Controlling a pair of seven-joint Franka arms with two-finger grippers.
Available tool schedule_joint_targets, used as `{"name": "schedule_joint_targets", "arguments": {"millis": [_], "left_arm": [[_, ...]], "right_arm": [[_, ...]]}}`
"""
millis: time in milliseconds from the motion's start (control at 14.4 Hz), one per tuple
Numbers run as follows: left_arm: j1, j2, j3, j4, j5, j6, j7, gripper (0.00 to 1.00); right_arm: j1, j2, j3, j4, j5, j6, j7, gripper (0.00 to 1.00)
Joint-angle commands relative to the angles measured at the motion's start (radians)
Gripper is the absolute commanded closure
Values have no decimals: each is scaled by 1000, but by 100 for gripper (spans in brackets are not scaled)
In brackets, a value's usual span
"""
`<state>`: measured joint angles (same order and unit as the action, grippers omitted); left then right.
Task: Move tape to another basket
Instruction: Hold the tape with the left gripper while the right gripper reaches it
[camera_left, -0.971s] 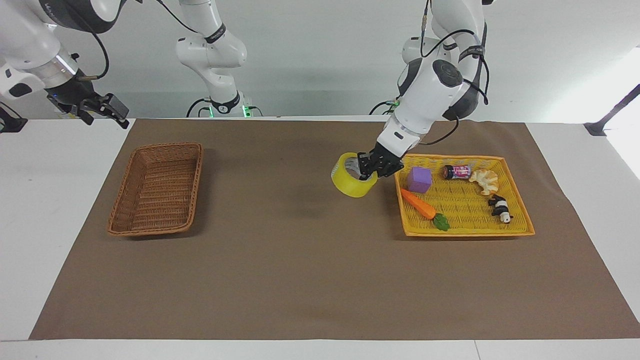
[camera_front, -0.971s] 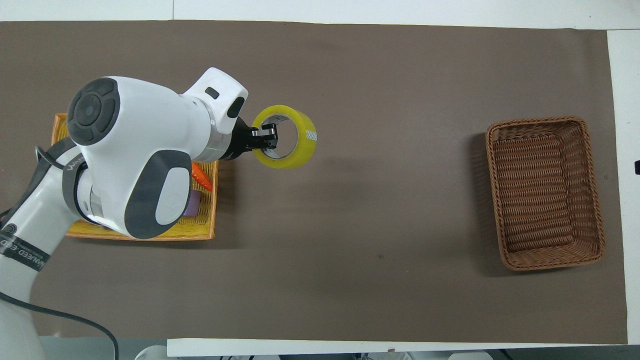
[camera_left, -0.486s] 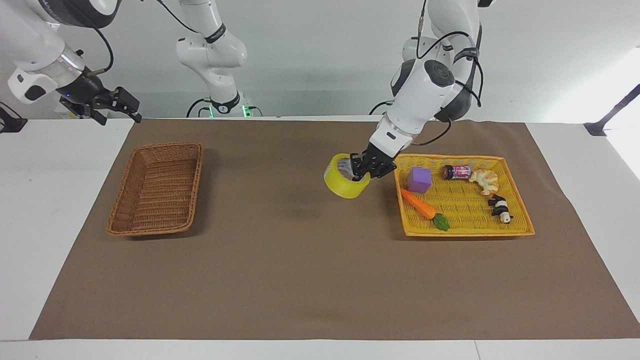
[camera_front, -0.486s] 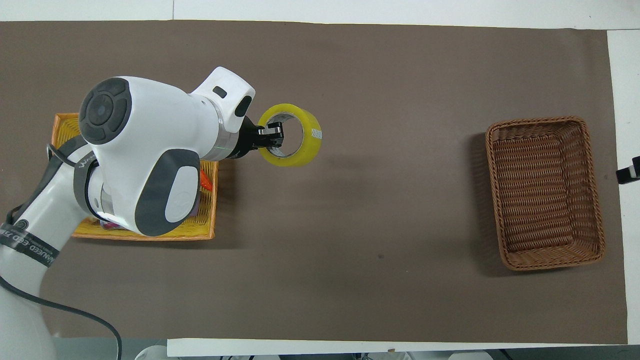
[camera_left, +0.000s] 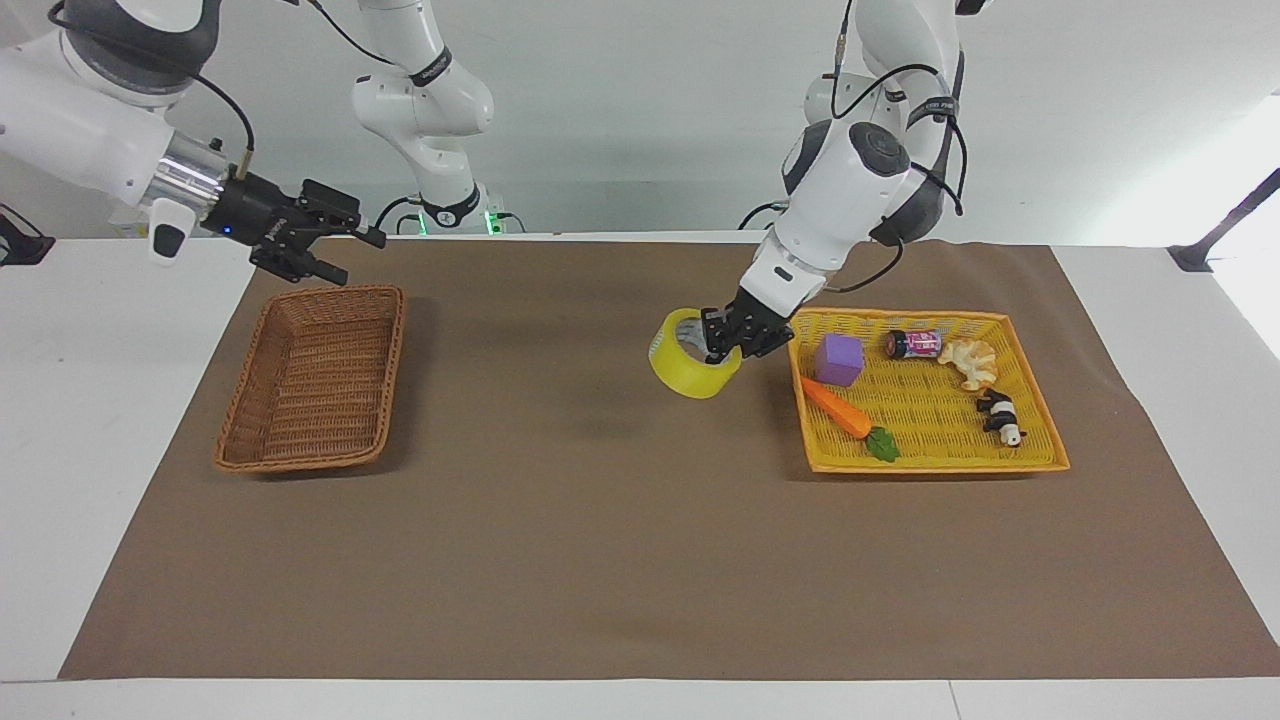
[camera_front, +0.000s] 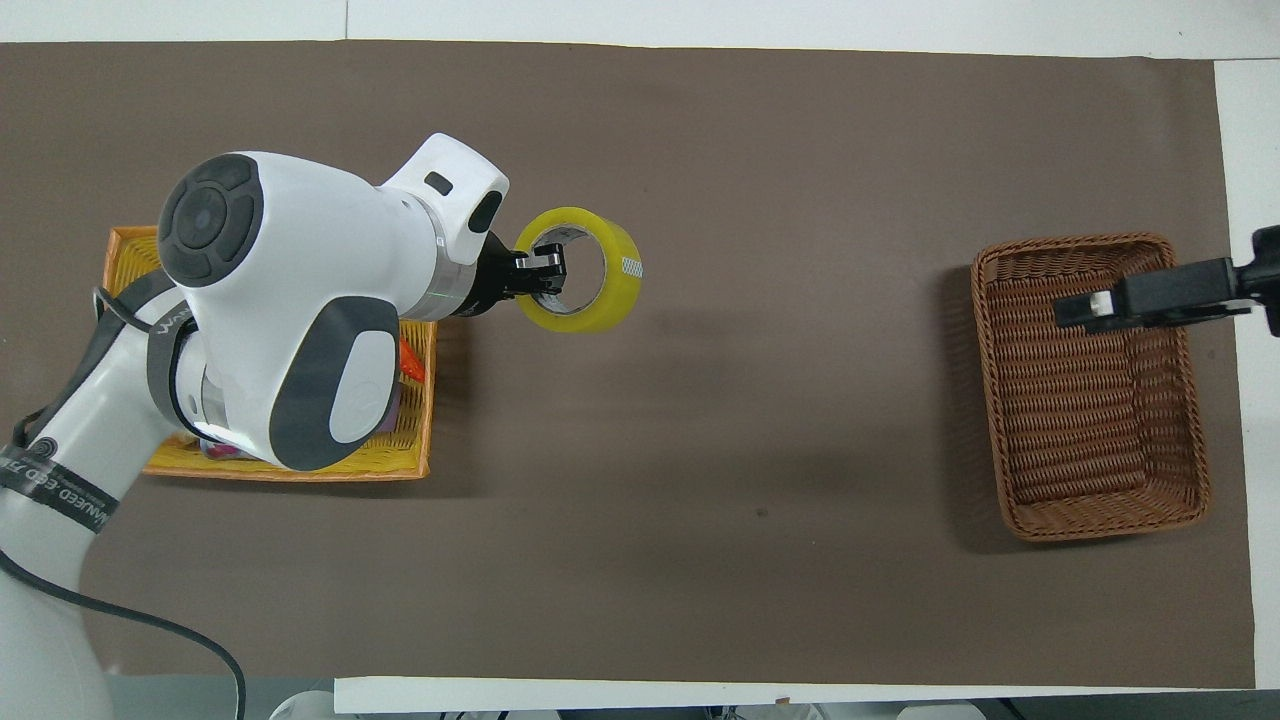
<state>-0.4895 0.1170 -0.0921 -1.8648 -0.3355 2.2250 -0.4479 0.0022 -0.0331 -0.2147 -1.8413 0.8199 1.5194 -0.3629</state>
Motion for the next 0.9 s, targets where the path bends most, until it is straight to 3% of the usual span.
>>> {"name": "schedule_joint_targets", "arguments": {"millis": [0, 278, 416, 833], "left_arm": [[-15, 1, 9, 19, -8, -4, -8, 100], [-15, 0, 9, 13, -3, -10, -6, 100], [-18, 1, 9, 18, -3, -7, -3, 100], [-15, 1, 9, 16, 4, -4, 5, 100]], "right_arm": [[64, -2, 3, -91, 149, 105, -24, 0], [227, 39, 3, -177, 395, 259, -125, 0], [303, 62, 3, -180, 445, 335, -133, 0], [406, 107, 3, -187, 545, 453, -116, 0]]}}
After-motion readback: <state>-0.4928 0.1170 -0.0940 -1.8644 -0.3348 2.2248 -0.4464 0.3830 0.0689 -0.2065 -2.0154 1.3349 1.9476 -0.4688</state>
